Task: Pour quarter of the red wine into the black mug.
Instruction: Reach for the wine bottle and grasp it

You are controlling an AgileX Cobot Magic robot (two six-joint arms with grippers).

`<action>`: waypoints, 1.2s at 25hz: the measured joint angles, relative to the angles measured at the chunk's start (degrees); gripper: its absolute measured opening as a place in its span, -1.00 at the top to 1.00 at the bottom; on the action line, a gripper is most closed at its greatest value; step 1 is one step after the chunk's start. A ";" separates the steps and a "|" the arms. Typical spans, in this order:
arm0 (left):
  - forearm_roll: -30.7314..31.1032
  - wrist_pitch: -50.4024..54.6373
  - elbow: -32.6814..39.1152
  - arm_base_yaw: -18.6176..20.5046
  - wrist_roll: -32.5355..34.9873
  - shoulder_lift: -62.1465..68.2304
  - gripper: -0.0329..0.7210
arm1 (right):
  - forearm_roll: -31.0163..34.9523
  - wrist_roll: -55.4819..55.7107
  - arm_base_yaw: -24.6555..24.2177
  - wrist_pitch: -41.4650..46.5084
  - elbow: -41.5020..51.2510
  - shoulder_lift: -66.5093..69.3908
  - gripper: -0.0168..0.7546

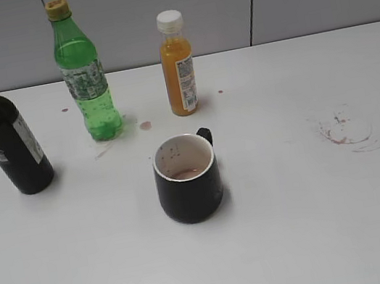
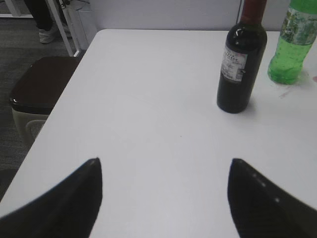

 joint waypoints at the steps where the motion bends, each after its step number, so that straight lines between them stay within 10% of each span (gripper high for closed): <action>1: 0.00 0.00 0.00 0.00 0.00 0.00 -0.65 | 0.00 0.00 0.00 0.00 0.00 -1.66 -0.58; 30: 0.00 0.00 0.00 0.00 0.00 0.00 -0.65 | -0.06 0.00 0.00 0.00 0.00 -8.74 -0.58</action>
